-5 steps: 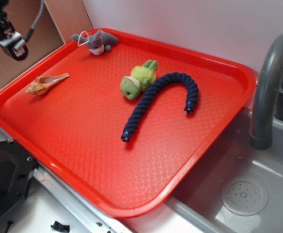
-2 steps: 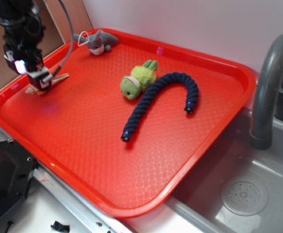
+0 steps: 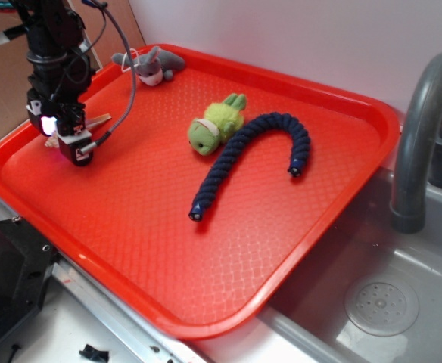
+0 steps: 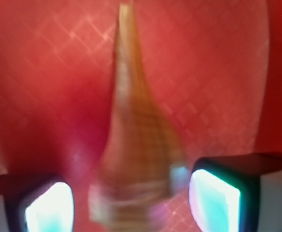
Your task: Grab the shell.
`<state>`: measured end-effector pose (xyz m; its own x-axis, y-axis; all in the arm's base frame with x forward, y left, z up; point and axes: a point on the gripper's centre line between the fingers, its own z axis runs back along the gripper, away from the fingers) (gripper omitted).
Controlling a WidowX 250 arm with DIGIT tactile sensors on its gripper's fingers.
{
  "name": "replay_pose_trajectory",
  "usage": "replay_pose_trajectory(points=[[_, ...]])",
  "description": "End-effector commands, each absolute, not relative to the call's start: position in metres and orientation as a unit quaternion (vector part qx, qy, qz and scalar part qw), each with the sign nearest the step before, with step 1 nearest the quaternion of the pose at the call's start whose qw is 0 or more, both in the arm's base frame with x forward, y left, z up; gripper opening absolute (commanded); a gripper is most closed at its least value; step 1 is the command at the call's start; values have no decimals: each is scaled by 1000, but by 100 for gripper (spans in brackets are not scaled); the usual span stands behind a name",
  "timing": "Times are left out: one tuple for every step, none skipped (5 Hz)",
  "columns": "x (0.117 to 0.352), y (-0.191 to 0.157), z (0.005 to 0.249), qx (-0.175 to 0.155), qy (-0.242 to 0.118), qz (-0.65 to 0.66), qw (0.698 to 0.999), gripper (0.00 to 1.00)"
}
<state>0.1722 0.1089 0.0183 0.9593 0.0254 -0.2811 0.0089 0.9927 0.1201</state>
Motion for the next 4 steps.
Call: replay_pose_trajectory(points=[[173,113,22,60,135,27,989,0],[174,109,45,88,116,46,988,0],[181,87,96,91,99,71,988,0],[187,46,147,59,74,74,993,0]])
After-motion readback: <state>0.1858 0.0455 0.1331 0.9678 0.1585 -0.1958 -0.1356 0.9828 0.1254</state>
